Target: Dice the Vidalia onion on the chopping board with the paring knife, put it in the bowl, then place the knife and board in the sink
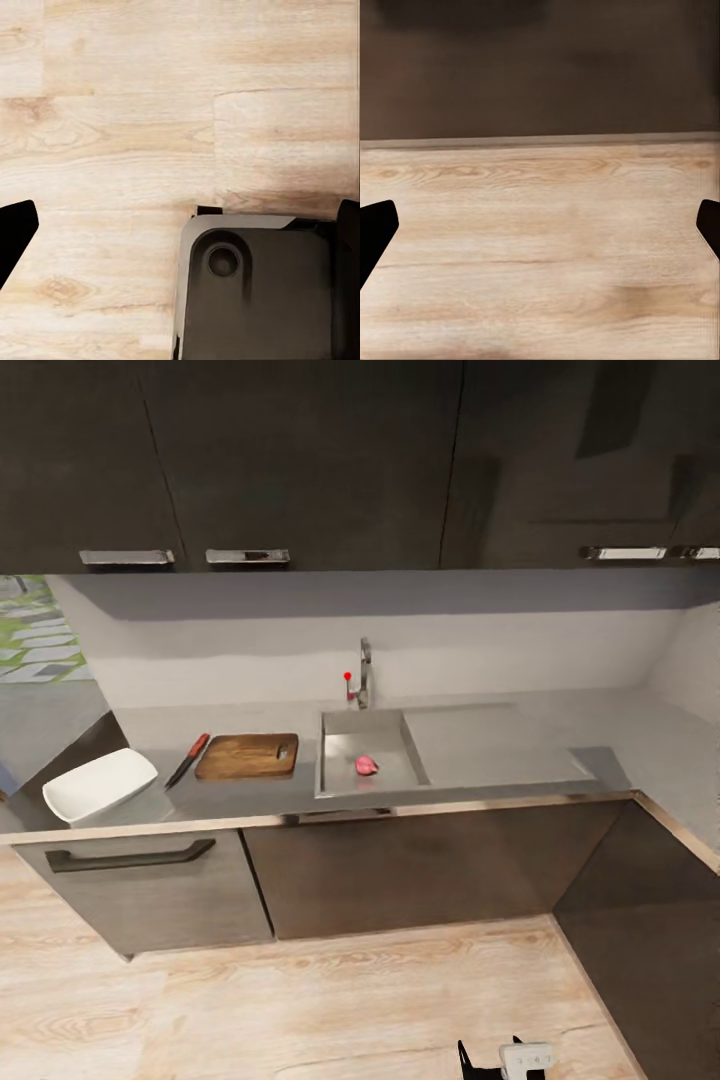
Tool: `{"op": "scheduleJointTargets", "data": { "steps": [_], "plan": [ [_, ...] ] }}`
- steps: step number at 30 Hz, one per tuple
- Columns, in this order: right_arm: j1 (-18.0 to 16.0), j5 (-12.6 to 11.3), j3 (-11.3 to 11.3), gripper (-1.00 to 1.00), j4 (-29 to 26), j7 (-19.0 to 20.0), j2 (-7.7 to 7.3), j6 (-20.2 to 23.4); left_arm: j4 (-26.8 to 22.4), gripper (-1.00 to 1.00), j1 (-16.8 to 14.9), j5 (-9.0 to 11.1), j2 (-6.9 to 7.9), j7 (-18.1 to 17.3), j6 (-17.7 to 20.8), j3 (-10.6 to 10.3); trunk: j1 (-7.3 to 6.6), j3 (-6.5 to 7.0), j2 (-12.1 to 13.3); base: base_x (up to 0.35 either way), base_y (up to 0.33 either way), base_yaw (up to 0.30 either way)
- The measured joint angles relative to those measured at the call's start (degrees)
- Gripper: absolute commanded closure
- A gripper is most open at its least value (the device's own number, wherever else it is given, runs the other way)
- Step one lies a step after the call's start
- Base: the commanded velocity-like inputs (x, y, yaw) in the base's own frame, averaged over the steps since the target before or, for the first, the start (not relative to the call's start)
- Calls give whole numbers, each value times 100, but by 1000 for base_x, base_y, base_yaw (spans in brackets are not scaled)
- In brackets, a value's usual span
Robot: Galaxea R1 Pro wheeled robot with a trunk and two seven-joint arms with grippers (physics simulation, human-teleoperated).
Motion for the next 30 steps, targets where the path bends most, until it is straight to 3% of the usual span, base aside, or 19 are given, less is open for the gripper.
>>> {"op": "scheduleJointTargets", "data": {
  "steps": [9, 30],
  "plan": [
    [0, 0, 8, -100, 6, 0, 0, 0, 2, -100, 0, 2, 0, 0, 8, 1, 0, 80, 0, 0, -248, 139],
    [0, 0, 1, -100, 9, -1, -2, -1, 15, -100, 3, 4, -1, 0, 1, 2, 0, 230, 0, 0, -11, 200]
  ]
}}
